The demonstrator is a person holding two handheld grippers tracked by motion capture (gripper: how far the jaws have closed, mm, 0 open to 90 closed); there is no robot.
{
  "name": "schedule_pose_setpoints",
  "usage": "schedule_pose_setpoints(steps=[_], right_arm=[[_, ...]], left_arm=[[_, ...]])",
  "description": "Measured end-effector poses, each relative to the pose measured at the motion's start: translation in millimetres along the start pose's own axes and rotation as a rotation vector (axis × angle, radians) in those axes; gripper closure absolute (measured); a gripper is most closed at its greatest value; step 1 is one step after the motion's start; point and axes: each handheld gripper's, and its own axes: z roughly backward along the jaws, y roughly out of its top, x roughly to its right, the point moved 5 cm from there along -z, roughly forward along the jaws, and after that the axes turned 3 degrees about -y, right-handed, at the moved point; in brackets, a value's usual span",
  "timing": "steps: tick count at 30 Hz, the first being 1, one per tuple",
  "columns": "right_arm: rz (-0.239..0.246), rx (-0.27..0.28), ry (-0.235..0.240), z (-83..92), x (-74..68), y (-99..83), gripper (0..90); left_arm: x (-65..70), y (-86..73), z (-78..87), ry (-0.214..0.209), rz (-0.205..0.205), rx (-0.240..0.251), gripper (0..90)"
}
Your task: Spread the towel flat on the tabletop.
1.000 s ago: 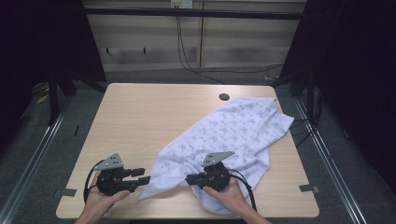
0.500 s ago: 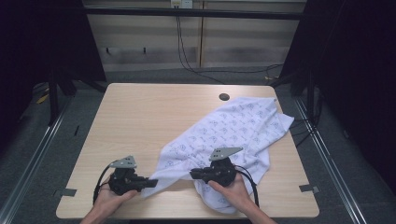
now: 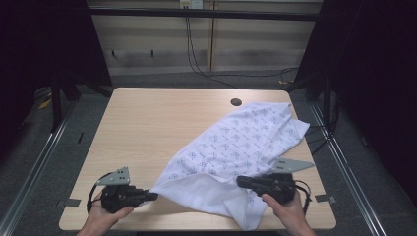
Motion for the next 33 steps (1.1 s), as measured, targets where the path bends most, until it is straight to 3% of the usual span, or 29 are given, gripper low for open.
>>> schedule_pose_setpoints(steps=[2,5,9,10,12,14,15,18,20,22,23,26,27,28,30,31,33], right_arm=[[-0.032,0.032,0.016,23.1,-4.3,-7.9,87.8],[-0.057,0.029,0.026,43.9,-16.0,-30.5,87.8],[-0.060,-0.043,0.019,59.9,-37.1,-62.4,87.5],[-0.062,-0.068,0.038,64.6,-46.2,-69.6,87.2],[-0.035,-0.099,0.049,72.6,-58.5,-74.7,85.0],[-0.042,-0.098,0.050,79.4,-61.6,-74.8,78.1],[-0.040,-0.095,0.046,81.5,-60.6,-74.5,77.8],[-0.096,-0.047,0.024,87.7,-47.3,-72.3,70.0],[-0.107,-0.040,0.021,87.8,-43.7,-72.2,67.5],[-0.151,-0.014,0.019,86.4,-34.9,-72.9,66.1],[-0.155,-0.016,0.001,84.6,-29.9,-73.7,64.8],[-0.141,-0.041,-0.094,76.3,-11.8,-74.8,63.8],[-0.107,-0.075,-0.163,68.1,2.0,-74.0,64.2],[-0.103,-0.086,-0.177,63.2,8.6,-72.6,65.1],[-0.086,-0.119,-0.214,52.1,20.5,-69.6,65.7],[-0.065,-0.138,-0.244,45.9,26.5,-67.8,66.4],[-0.042,-0.168,-0.278,34.1,37.0,-65.3,67.8]], left_arm=[[10.2,-6.7,1.3,-0.009,-0.013,-0.020,87.7],[31.6,-16.6,2.0,-0.051,-0.043,-0.045,87.7],[56.4,-24.3,3.4,-0.061,-0.086,-0.091,87.3],[60.4,-25.9,4.9,-0.073,-0.091,-0.088,86.9],[64.0,-27.1,8.1,-0.082,-0.094,-0.097,78.6],[62.6,-26.0,12.2,-0.100,-0.101,-0.109,69.6],[60.2,-23.1,15.1,-0.094,-0.098,-0.095,68.1],[53.5,-10.3,28.3,-0.098,-0.090,-0.026,60.0],[51.5,-8.3,31.3,-0.097,-0.092,-0.013,58.2],[44.3,-4.8,33.1,-0.056,-0.078,0.004,57.3],[36.8,-1.8,30.6,-0.028,-0.046,0.028,57.7],[14.6,7.1,13.7,0.021,0.015,0.044,58.1],[6.4,11.3,4.4,0.022,0.025,0.037,59.1],[-8.8,21.6,-17.1,0.024,0.025,0.018,59.6],[-22.6,32.9,-39.0,0.043,0.018,-0.005,61.0],[-22.6,32.9,-39.0,0.043,0.018,-0.005,62.4],[-39.4,49.3,-68.3,0.047,0.023,-0.027,64.7]])
